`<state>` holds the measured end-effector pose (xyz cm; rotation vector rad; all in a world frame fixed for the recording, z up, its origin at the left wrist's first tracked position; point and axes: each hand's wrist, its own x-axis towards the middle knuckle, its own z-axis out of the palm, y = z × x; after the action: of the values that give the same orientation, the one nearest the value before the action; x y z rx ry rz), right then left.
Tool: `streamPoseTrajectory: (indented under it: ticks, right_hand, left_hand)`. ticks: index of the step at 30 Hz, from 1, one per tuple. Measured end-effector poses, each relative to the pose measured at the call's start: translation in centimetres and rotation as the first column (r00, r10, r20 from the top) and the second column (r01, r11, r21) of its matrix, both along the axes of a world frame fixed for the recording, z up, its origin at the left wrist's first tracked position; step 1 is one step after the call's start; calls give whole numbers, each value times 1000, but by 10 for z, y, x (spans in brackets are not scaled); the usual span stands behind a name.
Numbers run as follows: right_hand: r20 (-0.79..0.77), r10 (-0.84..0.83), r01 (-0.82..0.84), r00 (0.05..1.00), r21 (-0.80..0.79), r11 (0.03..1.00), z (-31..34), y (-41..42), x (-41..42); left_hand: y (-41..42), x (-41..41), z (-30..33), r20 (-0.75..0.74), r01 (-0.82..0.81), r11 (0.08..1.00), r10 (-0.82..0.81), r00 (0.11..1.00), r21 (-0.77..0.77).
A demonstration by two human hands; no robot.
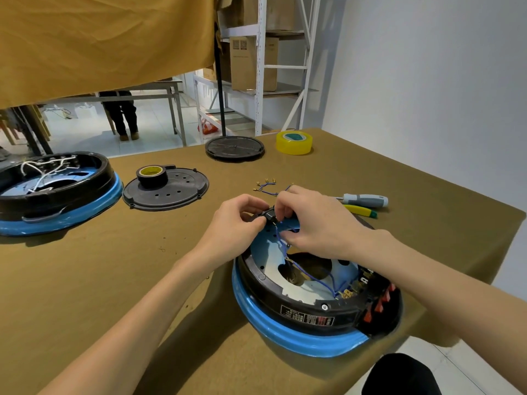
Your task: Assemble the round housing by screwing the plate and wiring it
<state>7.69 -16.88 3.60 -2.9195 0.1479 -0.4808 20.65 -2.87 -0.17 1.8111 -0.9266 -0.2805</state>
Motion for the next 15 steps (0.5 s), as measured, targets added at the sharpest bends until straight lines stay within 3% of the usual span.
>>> streamPoseTrajectory:
  ticks: [8, 15]
  right_hand:
    - [55, 172, -154, 983, -248, 957, -1, -10, 0]
    - [-16, 336, -286, 942, -567, 773, 0, -19, 3]
  left_hand:
    - [-1, 0, -1, 43, -3, 1000, 2, 999, 18]
    - [0, -2, 0, 20, 1, 1000, -2, 1000, 16]
